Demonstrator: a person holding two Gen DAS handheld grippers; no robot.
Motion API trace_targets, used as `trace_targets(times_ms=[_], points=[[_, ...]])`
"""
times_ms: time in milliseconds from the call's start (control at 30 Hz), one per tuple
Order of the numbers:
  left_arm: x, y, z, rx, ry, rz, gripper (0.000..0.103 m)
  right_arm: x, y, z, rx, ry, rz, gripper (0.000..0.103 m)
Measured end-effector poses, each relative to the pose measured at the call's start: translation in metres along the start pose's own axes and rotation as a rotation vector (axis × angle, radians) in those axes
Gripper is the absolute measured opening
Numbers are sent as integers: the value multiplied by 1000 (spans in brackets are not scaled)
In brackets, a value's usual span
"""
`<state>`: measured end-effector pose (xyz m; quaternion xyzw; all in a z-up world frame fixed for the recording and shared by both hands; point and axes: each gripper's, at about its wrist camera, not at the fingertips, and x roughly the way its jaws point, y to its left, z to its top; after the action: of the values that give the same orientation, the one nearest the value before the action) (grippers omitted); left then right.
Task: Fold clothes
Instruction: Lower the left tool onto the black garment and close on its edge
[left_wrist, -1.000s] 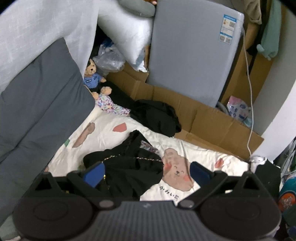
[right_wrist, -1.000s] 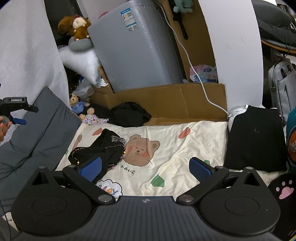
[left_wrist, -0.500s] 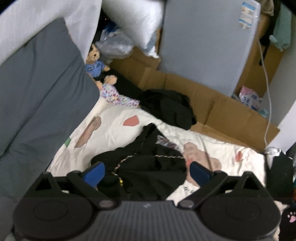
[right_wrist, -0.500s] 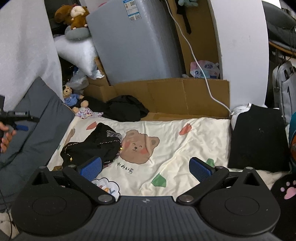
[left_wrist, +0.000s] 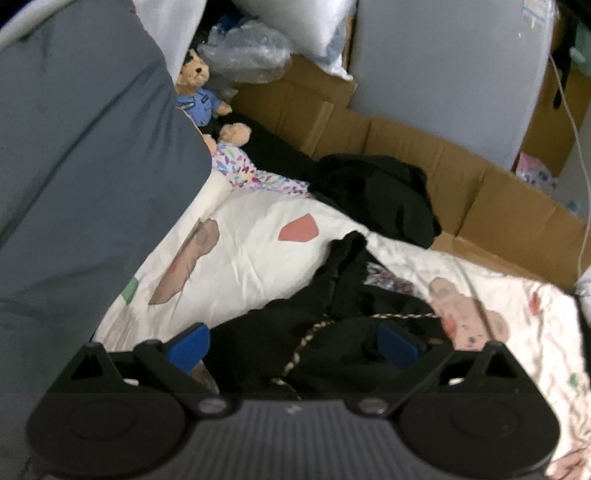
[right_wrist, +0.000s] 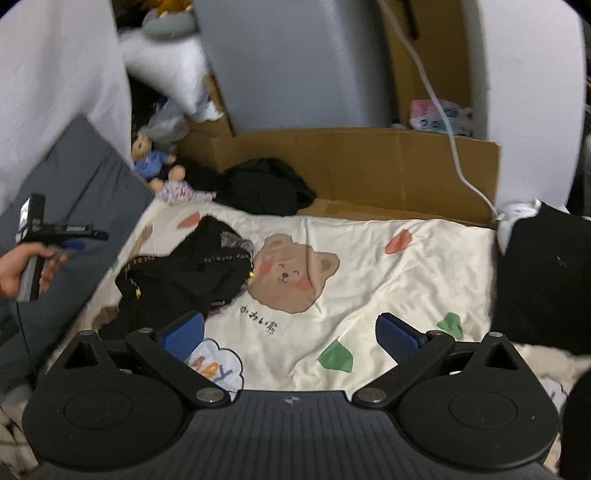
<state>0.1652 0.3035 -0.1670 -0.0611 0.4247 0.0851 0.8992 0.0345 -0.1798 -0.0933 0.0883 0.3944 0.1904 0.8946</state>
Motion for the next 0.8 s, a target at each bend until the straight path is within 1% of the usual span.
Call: trace_targets(times_ms=[100, 200, 267, 333, 367, 400, 433, 500, 533, 600, 800], points=[[25, 5, -7, 27, 5, 13, 99, 17, 6, 1, -10, 28, 2, 95], [53, 11, -21, 16, 15, 38, 99, 33, 13, 2, -22, 56, 5, 94], [65, 14, -27, 9, 34, 26, 99, 39, 19, 2, -41, 74, 4, 94], [77, 18, -33, 2, 56, 13, 92, 42, 25, 1, -52, 84, -1, 94], [83, 21, -36, -3, 75, 4, 80, 42, 28, 0, -56, 88, -4, 94], [90, 23, -40, -12, 98, -10, 62, 43, 30, -1, -59, 93, -6, 94], [97, 27, -46, -33, 127, -35, 53, 44, 32, -2, -63, 97, -9, 94], [99, 31, -52, -68, 145, -71, 21, 45, 37, -6, -74, 103, -15, 94], [99, 31, -56, -81, 150, -87, 16, 46, 38, -6, -77, 106, -18, 94], [97, 30, -60, -79, 146, -103, 13, 49, 39, -5, -78, 109, -16, 94], [67, 28, -73, -62, 139, -178, 9, 41, 38, -9, -73, 96, -15, 94]])
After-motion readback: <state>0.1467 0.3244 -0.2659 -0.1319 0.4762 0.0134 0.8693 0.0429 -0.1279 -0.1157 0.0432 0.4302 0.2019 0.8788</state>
